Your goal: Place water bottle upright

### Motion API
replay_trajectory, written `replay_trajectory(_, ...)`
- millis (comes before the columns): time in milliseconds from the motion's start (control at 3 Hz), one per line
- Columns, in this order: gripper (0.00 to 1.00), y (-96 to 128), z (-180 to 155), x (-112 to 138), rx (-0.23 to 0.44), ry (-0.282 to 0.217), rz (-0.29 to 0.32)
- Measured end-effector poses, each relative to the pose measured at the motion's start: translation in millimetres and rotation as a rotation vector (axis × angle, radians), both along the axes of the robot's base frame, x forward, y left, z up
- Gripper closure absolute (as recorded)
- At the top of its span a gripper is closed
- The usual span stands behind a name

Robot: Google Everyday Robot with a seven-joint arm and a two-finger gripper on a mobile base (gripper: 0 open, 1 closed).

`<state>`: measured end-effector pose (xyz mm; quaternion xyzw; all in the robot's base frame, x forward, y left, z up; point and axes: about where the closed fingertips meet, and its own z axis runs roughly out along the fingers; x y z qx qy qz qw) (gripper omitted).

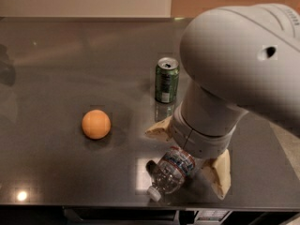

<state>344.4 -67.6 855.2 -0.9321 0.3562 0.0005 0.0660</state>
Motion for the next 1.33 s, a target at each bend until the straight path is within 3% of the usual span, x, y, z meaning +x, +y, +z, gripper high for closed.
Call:
replay_trajectory(667,0.41,-1.3,-11.4,-1.4,-0.04,0.0,0.018)
replay_trajectory(1000,0.64,-1.3,-10.7,3.9,-0.066,0.0,-0.005)
replay_trajectory(1333,0.87,-0.4,-1.5,13.2,-0.049,0.023,-0.078)
